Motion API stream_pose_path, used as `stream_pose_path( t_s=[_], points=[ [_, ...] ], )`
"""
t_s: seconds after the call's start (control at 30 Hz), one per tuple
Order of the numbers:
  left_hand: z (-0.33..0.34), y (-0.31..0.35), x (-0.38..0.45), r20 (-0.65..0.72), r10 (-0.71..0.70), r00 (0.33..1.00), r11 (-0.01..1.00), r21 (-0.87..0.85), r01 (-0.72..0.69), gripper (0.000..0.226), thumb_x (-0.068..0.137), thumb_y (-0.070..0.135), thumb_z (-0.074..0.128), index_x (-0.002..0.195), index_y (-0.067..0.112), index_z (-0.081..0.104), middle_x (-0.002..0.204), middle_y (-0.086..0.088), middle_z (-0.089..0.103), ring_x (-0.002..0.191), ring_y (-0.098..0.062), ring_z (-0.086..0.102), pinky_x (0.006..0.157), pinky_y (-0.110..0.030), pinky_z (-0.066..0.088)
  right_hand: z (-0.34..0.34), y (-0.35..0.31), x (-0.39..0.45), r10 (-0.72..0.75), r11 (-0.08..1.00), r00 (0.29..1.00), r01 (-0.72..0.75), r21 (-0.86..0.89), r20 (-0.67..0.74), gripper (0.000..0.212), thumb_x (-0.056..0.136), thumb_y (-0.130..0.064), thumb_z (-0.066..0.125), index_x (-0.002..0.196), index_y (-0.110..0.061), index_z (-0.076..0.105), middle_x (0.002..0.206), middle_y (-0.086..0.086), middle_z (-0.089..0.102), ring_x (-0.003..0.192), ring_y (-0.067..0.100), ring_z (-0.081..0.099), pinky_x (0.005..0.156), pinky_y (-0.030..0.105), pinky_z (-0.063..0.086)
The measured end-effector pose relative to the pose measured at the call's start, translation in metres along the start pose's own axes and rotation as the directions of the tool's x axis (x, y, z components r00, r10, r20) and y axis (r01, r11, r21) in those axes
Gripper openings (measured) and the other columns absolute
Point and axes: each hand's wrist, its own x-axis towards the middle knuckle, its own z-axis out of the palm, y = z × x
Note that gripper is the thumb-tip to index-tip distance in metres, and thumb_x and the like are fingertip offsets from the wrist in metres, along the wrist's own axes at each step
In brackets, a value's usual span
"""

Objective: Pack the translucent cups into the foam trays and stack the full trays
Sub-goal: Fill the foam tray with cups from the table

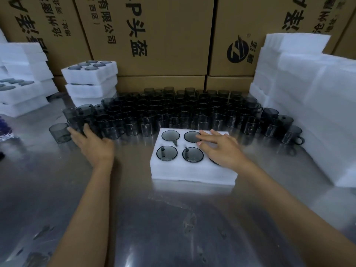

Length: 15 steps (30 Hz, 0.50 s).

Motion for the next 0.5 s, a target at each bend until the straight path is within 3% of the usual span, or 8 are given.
stream_pose_path(
  t_s=[0.07,0.17,0.27,0.33,0.4,0.43,0.47,0.5],
  points=[
    [0.001,-0.009,0.004,0.02,-0.04,0.999,0.999,0.025,0.039,0.047,0.091,0.003,0.055,0.137,0.003,0.047,0.161,-0.022,0.013,0.148,-0.039,0.018,0.119,-0.044,0.023,0.001,0.001,0.0,0.0,1.0,1.0,0.0,0.008,-0.008,0.036,0.1,-0.045,0.052,0.135,-0.042,0.058,0.15,-0.028,0.041,0.148,0.0,0.02,0.119,0.032,0.0],
    [0.002,-0.009,0.003,-0.018,-0.063,0.998,0.998,0.007,0.063,0.027,0.092,0.005,0.056,0.119,0.002,0.054,0.138,-0.024,0.043,0.124,-0.043,0.047,0.103,-0.049,0.04,0.001,0.003,0.0,-0.015,1.0,1.0,0.015,0.012,-0.007,0.035,0.1,-0.044,0.052,0.134,-0.043,0.058,0.149,-0.029,0.041,0.148,0.0,0.019,0.119,0.032,-0.001],
    [0.0,-0.003,0.0,-0.034,-0.084,0.996,0.996,-0.04,0.083,0.022,0.094,0.014,0.061,0.113,0.003,0.056,0.13,-0.023,0.05,0.112,-0.042,0.054,0.098,-0.047,0.043,0.001,0.003,0.0,-0.015,1.0,1.0,0.015,0.005,-0.001,0.034,0.099,-0.044,0.053,0.133,-0.043,0.059,0.149,-0.029,0.041,0.148,-0.001,0.019,0.119,0.032,-0.001],
    [-0.006,0.002,-0.002,-0.103,-0.034,0.994,0.99,-0.138,0.02,0.02,0.093,0.015,0.064,0.108,0.003,0.06,0.129,-0.021,0.05,0.111,-0.038,0.055,0.099,-0.042,0.042,-0.003,0.0,0.0,0.01,0.998,1.0,-0.012,0.066,0.026,0.03,0.098,-0.043,0.056,0.128,-0.042,0.063,0.147,-0.027,0.045,0.147,-0.001,0.021,0.122,0.034,0.001],
    [-0.013,0.011,-0.004,-0.214,0.096,0.972,0.959,-0.243,-0.148,0.02,0.089,0.015,0.065,0.105,0.004,0.059,0.127,-0.018,0.051,0.112,-0.033,0.055,0.097,-0.038,0.044,-0.013,-0.005,0.001,0.05,0.962,0.995,-0.07,0.265,0.082,0.026,0.096,-0.04,0.061,0.12,-0.04,0.069,0.14,-0.024,0.053,0.141,-0.004,0.031,0.121,0.031,0.017],
    [-0.017,0.018,-0.005,-0.245,0.155,0.957,0.93,-0.291,-0.225,0.025,0.087,0.016,0.067,0.107,0.006,0.058,0.124,-0.015,0.054,0.112,-0.03,0.055,0.096,-0.037,0.046,-0.019,-0.006,0.002,0.061,0.92,0.994,-0.093,0.381,0.096,0.024,0.096,-0.038,0.062,0.118,-0.039,0.071,0.132,-0.024,0.059,0.132,-0.01,0.04,0.112,0.02,0.031],
    [-0.02,0.028,-0.006,-0.233,0.189,0.954,0.893,-0.363,-0.266,0.031,0.085,0.017,0.07,0.112,0.01,0.055,0.123,-0.009,0.056,0.112,-0.024,0.057,0.095,-0.035,0.048,-0.024,-0.006,0.003,0.067,0.878,0.995,-0.097,0.469,0.08,0.023,0.097,-0.035,0.062,0.117,-0.038,0.072,0.121,-0.026,0.063,0.115,-0.019,0.05,0.093,0.006,0.041],
    [-0.024,0.041,-0.01,-0.163,0.189,0.968,0.841,-0.482,-0.245,0.039,0.084,0.017,0.074,0.116,0.015,0.052,0.123,-0.003,0.058,0.112,-0.016,0.058,0.095,-0.031,0.05,-0.028,-0.005,0.004,0.072,0.85,0.997,-0.082,0.52,0.039,0.022,0.098,-0.032,0.062,0.117,-0.036,0.072,0.111,-0.028,0.064,0.095,-0.027,0.053,0.073,-0.003,0.041]
  ],
)
